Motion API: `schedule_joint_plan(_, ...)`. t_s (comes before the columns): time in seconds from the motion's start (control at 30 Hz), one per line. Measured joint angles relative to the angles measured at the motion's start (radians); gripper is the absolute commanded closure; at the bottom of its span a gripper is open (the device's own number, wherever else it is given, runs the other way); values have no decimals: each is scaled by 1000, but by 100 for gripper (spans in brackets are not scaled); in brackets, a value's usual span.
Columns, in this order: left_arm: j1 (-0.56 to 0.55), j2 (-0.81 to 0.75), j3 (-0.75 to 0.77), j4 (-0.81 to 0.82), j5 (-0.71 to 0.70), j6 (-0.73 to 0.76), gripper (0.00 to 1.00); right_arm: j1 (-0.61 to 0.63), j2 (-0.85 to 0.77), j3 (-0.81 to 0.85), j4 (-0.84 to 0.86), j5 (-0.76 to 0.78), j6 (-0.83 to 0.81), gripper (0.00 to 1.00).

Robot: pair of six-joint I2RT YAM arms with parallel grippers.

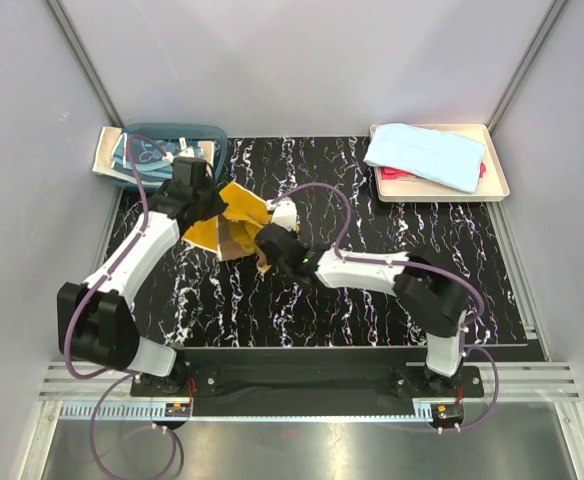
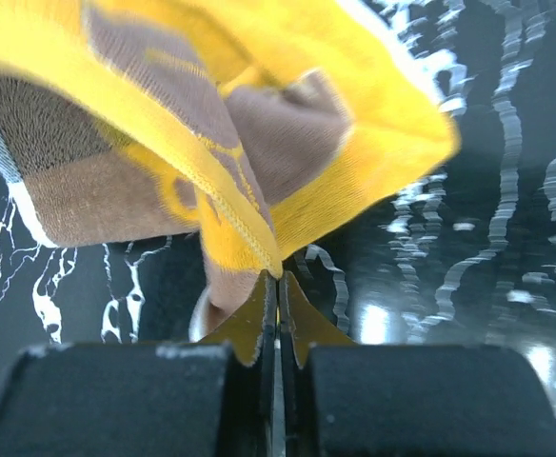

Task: Fold and stack the towels
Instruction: Flatten out the crumpled towel

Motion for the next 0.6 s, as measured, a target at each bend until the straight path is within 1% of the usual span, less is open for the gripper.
schedule_joint_plan(0.13, -19, -68, -98, 24, 7, -24, 100, -54, -132, -83, 3, -52, -59, 98)
schedule_joint_plan(0.17, -24, -84, -120, 32, 11, -32, 100, -70, -165, -99, 2, -69, -79, 97)
schedule_joint_plan(0.33, -48, -128, -208, 78, 37, -72, 100, -125, -274, -121, 0, -188, -194, 96)
schedule_joint_plan(0.4, -55, -131, -239, 101, 51, -90, 100, -131, -289, -119, 2, -241, -240, 94)
schedule_joint_plan(0.47, -58, -130, -268, 122, 62, -102, 100, -132, -284, -119, -2, -288, -269, 91)
schedule_joint_plan(0.6, -59, -121, -346, 176, 77, -126, 100, -132, -237, -119, -5, -375, -297, 85)
